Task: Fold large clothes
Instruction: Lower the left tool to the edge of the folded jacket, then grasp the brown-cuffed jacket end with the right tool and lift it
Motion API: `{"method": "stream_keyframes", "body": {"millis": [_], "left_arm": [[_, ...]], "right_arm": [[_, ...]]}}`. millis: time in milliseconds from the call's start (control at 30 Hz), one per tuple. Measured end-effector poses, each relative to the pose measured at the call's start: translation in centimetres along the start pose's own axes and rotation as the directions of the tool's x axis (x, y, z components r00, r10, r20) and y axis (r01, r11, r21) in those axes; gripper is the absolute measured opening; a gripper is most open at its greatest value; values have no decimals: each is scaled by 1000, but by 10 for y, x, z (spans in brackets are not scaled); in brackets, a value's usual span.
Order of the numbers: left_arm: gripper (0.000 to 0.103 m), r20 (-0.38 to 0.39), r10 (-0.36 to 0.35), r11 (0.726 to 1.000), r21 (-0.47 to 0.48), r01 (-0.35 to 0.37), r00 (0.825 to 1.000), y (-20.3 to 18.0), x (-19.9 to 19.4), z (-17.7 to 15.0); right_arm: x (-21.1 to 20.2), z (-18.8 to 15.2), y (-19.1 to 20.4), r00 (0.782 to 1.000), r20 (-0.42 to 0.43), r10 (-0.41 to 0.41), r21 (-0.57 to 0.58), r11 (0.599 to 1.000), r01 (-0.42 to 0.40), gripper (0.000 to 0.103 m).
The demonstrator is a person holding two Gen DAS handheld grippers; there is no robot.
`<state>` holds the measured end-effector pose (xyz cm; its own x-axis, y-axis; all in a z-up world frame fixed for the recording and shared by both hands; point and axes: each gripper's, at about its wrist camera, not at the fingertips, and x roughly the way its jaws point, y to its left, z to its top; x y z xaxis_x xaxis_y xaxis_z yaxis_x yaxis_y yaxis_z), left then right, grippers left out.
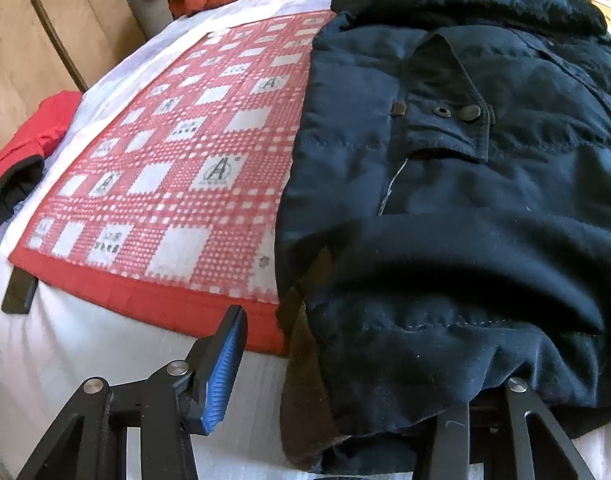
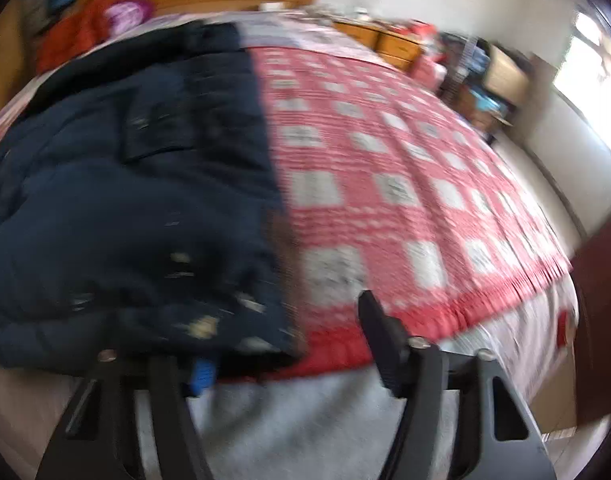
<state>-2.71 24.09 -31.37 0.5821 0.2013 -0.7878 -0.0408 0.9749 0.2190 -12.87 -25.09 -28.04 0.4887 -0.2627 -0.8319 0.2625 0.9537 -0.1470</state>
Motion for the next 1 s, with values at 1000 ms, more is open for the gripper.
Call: {"method": "stream_keyframes", "body": {"millis": [1000], "left_arm": [[11,127,-48,998,40,43,991,22,-45,13]], "right_arm": [[-23,31,-30,988,45,150,205,966,-157,14]]}}
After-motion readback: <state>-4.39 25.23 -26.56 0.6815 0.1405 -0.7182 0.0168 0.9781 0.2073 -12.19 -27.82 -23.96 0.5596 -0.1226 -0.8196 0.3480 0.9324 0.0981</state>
